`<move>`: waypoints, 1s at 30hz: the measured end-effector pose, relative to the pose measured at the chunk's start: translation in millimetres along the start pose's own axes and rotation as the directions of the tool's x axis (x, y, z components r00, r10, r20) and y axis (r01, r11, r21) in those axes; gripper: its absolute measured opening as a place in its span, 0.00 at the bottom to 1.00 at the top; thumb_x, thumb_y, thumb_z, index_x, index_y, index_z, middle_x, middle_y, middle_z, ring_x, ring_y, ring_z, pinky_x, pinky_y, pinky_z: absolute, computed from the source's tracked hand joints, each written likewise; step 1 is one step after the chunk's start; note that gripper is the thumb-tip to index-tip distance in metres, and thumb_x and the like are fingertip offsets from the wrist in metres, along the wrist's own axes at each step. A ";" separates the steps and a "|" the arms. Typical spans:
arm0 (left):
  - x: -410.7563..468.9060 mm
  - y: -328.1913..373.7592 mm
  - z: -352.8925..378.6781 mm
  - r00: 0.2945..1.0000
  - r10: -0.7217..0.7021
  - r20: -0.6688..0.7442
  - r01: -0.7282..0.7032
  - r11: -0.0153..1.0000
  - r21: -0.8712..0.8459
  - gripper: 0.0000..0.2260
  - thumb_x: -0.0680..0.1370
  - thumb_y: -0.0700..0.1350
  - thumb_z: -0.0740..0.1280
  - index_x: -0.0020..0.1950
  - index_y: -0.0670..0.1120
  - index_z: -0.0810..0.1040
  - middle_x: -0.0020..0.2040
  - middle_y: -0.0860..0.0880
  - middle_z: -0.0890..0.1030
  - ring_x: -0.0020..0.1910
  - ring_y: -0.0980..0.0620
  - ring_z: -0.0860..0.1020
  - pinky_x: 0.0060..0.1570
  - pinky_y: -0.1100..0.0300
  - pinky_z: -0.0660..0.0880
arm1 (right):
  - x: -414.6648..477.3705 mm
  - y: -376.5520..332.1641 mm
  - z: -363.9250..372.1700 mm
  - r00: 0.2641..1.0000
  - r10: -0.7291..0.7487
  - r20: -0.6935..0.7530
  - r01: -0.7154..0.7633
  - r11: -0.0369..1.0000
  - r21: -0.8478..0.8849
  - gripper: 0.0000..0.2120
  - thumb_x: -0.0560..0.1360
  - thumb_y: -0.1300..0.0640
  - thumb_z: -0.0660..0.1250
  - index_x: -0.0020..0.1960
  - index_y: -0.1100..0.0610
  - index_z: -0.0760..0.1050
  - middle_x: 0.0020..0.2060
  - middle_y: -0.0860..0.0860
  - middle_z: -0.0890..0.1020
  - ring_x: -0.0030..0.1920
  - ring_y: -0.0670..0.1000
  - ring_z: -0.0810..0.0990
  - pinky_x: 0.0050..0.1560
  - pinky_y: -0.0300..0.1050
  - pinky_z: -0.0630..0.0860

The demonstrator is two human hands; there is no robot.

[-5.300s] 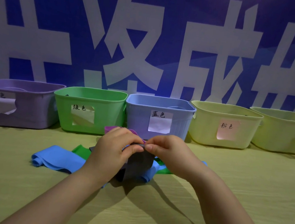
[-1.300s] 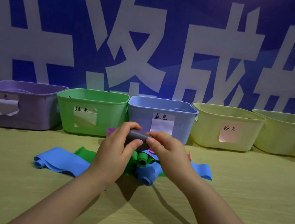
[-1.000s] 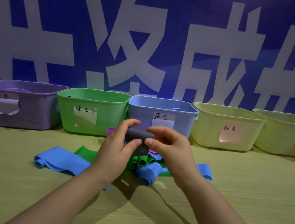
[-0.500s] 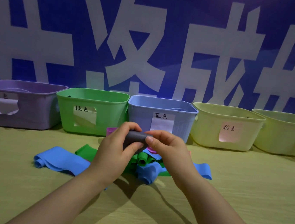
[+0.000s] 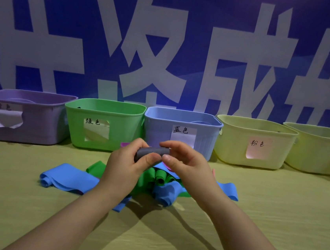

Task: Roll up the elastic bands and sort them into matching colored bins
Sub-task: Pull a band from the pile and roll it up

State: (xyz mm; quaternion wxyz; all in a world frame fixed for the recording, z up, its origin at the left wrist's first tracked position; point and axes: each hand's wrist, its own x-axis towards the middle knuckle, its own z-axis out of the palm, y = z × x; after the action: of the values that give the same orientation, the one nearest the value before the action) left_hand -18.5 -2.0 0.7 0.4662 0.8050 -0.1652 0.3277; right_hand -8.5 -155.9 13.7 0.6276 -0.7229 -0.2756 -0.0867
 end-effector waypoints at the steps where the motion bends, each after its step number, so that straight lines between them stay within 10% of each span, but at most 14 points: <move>1: 0.4 -0.8 0.0 1.000 -0.010 0.003 0.010 1.000 -0.016 0.21 0.66 0.65 0.64 0.38 0.46 0.74 0.29 0.49 0.75 0.31 0.52 0.72 0.28 0.62 0.63 | 0.1 1.0 -0.1 1.000 0.005 0.000 -0.005 1.000 -0.019 0.12 0.72 0.62 0.70 0.49 0.46 0.77 0.39 0.44 0.81 0.44 0.43 0.80 0.51 0.41 0.77; 4: 0.1 -1.5 1.9 0.999 -0.036 0.006 0.036 0.998 -0.051 0.25 0.63 0.68 0.61 0.36 0.46 0.75 0.26 0.50 0.73 0.27 0.56 0.69 0.27 0.62 0.62 | -0.3 3.8 0.8 1.000 0.010 -0.012 -0.011 0.994 -0.110 0.10 0.71 0.59 0.71 0.45 0.44 0.77 0.40 0.45 0.82 0.46 0.49 0.81 0.52 0.47 0.78; 7: -1.5 1.6 4.1 0.998 -0.061 0.020 0.063 0.993 -0.097 0.18 0.65 0.66 0.69 0.41 0.53 0.75 0.34 0.53 0.79 0.32 0.59 0.75 0.33 0.63 0.70 | -2.0 -0.8 -0.5 0.999 0.020 -0.035 -0.028 0.967 -0.252 0.03 0.75 0.54 0.67 0.46 0.47 0.76 0.40 0.43 0.81 0.42 0.40 0.77 0.44 0.25 0.68; 13: -2.5 6.9 3.0 0.999 0.002 0.044 -0.002 1.000 -0.013 0.14 0.69 0.42 0.73 0.43 0.58 0.74 0.42 0.59 0.80 0.40 0.62 0.78 0.41 0.66 0.74 | 0.1 -1.9 -4.0 0.996 0.041 -0.084 -0.066 0.945 -0.319 0.10 0.78 0.50 0.60 0.39 0.48 0.75 0.33 0.46 0.76 0.38 0.46 0.73 0.39 0.41 0.68; 22: -2.8 7.2 3.0 0.998 -0.026 0.050 0.029 0.998 -0.049 0.11 0.72 0.42 0.71 0.42 0.53 0.69 0.37 0.57 0.78 0.37 0.65 0.76 0.35 0.71 0.70 | -0.9 4.4 1.5 0.995 0.096 0.009 -0.095 0.995 -0.035 0.15 0.77 0.56 0.63 0.61 0.44 0.72 0.51 0.49 0.80 0.54 0.47 0.79 0.57 0.42 0.75; 30: -2.9 6.8 3.3 0.996 -0.060 0.071 0.065 0.995 -0.077 0.14 0.72 0.43 0.71 0.49 0.59 0.70 0.44 0.56 0.78 0.41 0.61 0.77 0.43 0.60 0.77 | -1.1 3.9 4.7 0.997 0.061 -0.054 -0.058 0.997 0.056 0.11 0.74 0.64 0.67 0.46 0.48 0.76 0.44 0.50 0.82 0.48 0.47 0.81 0.52 0.42 0.78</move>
State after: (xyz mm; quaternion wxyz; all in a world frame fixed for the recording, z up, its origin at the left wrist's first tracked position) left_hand -23.3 -8.4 1.9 0.5018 0.8013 -0.1687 0.2785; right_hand -8.5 -152.0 8.9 0.6567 -0.7109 -0.2387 -0.0804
